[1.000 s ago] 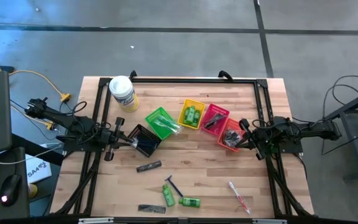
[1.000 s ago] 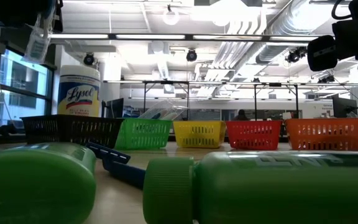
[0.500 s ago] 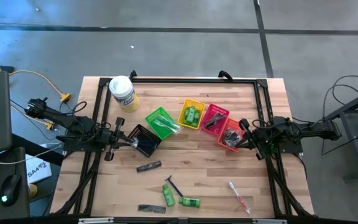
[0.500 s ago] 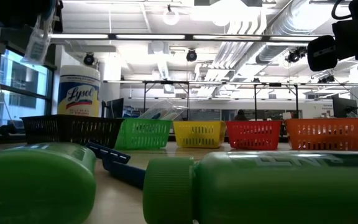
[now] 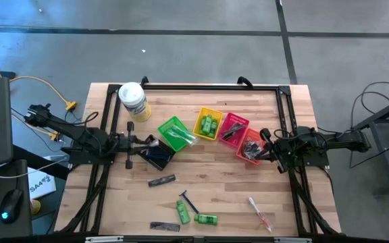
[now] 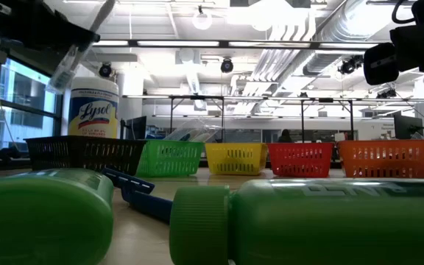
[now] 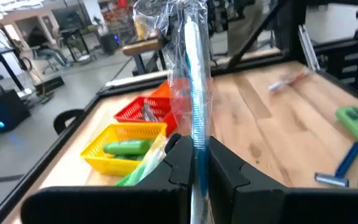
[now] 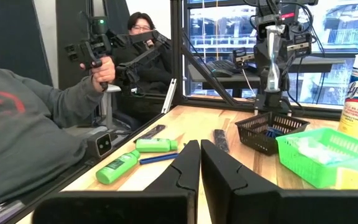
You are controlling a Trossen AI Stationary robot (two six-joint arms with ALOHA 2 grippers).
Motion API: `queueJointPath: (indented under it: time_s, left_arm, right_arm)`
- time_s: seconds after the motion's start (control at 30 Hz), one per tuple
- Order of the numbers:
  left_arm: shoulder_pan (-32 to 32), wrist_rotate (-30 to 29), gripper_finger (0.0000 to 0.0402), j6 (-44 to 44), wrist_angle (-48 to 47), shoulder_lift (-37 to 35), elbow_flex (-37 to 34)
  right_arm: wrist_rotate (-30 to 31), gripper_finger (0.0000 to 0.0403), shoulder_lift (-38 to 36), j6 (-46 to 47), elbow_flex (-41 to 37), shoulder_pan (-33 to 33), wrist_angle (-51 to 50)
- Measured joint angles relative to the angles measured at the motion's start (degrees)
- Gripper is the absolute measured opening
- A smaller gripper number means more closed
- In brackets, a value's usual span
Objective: Pick & Place Travel size toiletries
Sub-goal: Put the blue toothbrush into the green bin
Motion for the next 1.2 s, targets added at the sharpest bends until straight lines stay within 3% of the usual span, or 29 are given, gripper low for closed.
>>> queueJointPath:
  time_s: [0.47, 0.73, 1.2]
  left_arm:
    - [0.0, -0.2, 0.0017, 1.5, 0.1, 11.6, 4.4]
    - [0.0, -3.8, 0.0017, 3.1, 0.0, 15.0, 6.2]
    - [0.0, -2.5, 0.0017, 3.0, -0.5, 17.1, 6.2]
  right_arm:
    - [0.2, 0.0007, 0.0, 0.0, 0.0, 0.0, 0.0]
    - [0.3, 0.0007, 0.0, -0.3, 0.0, 0.0, 0.0]
    - [0.3, 0.0007, 0.0, -0.4, 0.0, 0.0, -0.2]
